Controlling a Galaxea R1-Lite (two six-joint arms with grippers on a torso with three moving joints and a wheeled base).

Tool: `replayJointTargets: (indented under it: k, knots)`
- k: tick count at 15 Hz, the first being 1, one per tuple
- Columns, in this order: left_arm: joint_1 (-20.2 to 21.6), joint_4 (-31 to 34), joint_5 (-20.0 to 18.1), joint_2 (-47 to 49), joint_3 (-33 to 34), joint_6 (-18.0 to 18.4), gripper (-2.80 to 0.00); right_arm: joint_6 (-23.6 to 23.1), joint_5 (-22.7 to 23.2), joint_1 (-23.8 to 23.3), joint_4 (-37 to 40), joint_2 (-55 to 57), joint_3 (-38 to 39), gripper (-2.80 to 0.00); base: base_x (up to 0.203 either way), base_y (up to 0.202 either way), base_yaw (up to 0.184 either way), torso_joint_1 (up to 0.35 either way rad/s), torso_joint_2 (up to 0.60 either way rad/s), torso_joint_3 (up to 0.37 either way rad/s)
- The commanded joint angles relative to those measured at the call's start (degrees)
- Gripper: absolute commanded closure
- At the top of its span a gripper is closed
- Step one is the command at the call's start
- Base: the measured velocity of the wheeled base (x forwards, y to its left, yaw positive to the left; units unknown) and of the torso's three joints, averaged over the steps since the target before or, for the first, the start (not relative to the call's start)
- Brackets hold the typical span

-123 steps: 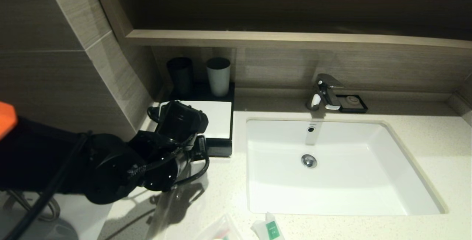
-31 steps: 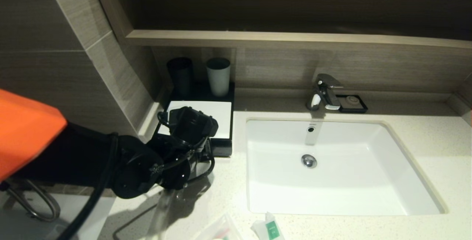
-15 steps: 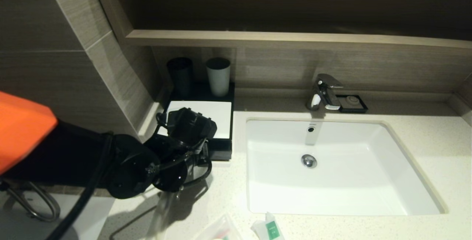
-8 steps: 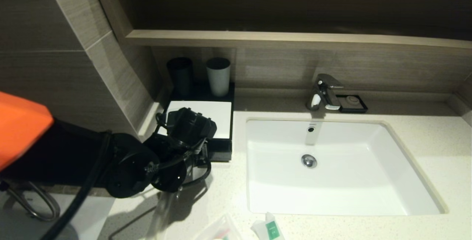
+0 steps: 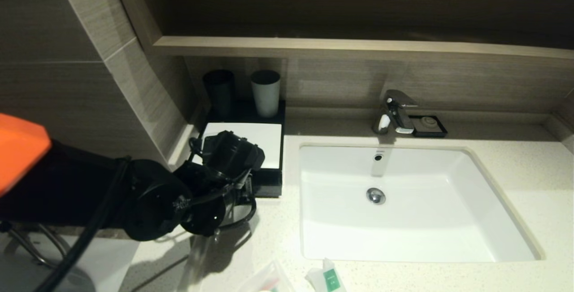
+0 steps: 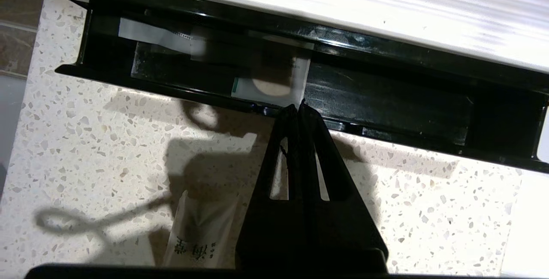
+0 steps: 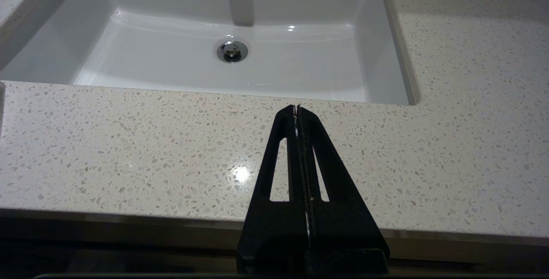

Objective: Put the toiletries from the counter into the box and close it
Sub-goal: Open the drawer

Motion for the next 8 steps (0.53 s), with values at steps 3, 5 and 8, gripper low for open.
replayJointTargets:
  k: [3, 5, 8]
  knots:
    - [-0.9, 2.1, 0.1, -0.3, -0.4, -0.4, 0.0, 0.0, 0.0, 0.0, 0.0, 0.0, 0.0, 0.0, 0.0, 0.0, 0.0, 0.0, 0.0, 0.0]
    - [-1.2, 2.6, 0.1, -0.2, -0.4, -0.5, 0.0, 0.0, 0.0, 0.0, 0.0, 0.0, 0.0, 0.0, 0.0, 0.0, 0.0, 0.0, 0.0, 0.0]
    - [-1.1, 2.5, 0.2, -1.5, -0.6, -0.5, 0.0, 0.0, 0.0, 0.0, 0.0, 0.0, 0.0, 0.0, 0.0, 0.0, 0.0, 0.0, 0.0, 0.0]
